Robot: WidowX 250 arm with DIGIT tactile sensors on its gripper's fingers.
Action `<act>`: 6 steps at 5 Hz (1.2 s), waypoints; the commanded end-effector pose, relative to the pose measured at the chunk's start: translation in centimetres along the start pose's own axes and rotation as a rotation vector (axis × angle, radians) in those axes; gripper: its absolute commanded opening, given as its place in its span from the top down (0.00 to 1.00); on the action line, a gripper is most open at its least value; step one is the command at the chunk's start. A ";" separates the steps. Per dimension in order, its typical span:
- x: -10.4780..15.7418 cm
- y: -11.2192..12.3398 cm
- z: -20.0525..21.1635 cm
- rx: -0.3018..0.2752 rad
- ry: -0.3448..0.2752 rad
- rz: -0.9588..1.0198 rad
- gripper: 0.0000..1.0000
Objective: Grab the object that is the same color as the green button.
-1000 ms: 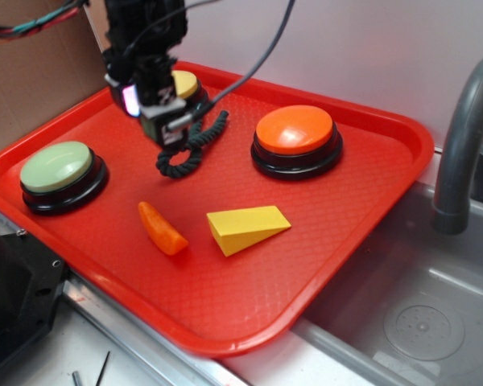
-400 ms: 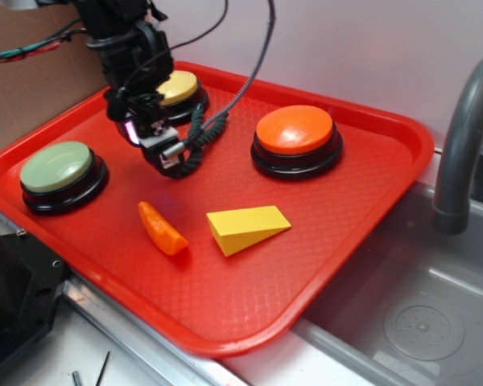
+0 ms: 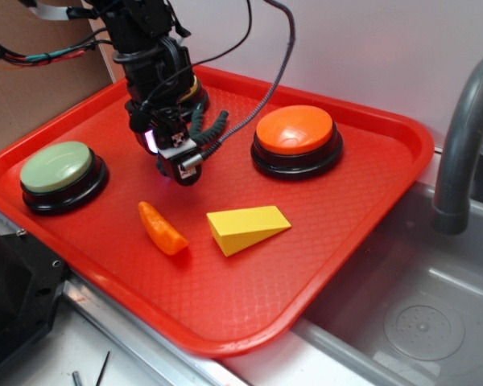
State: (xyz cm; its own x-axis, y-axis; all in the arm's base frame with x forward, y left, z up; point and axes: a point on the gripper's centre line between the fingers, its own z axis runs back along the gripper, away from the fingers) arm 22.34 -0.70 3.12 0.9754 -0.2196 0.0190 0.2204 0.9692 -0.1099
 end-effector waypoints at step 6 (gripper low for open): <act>1.7 -1.5 3.8 0.096 -0.022 0.035 1.00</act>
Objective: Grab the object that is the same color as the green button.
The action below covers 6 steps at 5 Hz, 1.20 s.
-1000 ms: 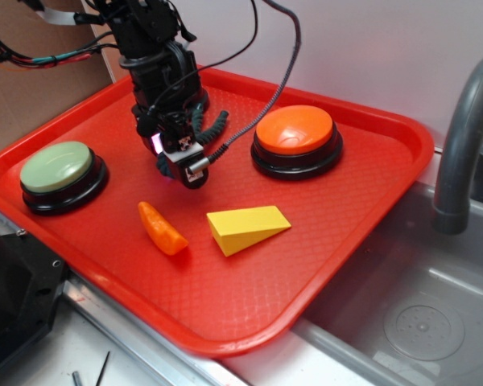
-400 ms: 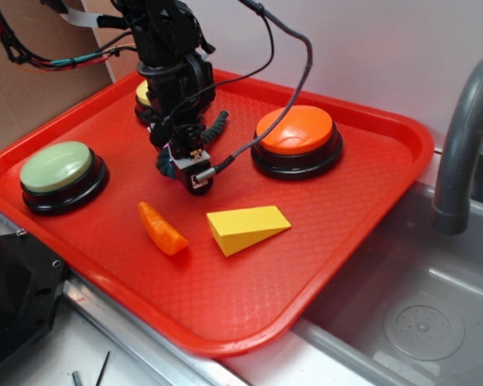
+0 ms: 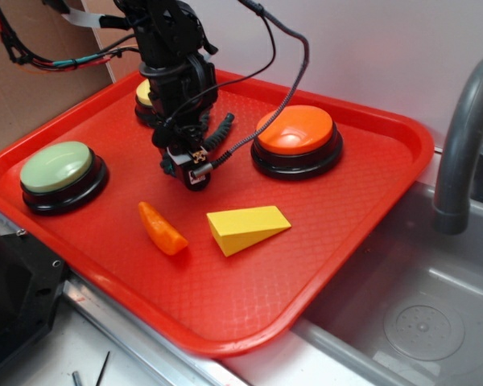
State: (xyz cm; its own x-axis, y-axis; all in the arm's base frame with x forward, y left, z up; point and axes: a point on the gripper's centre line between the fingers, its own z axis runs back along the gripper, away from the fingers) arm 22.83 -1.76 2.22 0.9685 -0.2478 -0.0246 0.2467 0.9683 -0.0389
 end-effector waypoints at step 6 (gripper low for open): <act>-3.1 -1.1 21.0 0.054 -0.176 0.301 1.00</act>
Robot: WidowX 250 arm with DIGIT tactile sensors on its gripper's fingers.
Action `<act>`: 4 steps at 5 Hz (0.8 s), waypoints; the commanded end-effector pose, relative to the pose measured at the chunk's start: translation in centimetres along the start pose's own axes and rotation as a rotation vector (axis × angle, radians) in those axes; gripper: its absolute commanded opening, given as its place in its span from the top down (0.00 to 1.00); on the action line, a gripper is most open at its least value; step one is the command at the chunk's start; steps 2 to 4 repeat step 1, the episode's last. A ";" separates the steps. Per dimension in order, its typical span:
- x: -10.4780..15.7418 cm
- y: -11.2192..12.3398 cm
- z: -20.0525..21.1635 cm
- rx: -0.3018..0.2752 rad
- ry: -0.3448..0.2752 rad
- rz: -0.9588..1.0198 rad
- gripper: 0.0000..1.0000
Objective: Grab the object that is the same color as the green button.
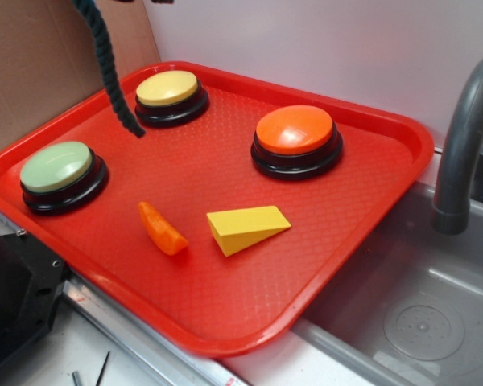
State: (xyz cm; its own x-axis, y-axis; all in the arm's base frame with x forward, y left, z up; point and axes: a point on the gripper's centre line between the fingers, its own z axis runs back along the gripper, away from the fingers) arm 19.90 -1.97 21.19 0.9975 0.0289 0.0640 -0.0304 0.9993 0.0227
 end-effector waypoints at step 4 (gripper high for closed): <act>0.5 1.4 1.9 -0.054 -0.092 0.042 1.00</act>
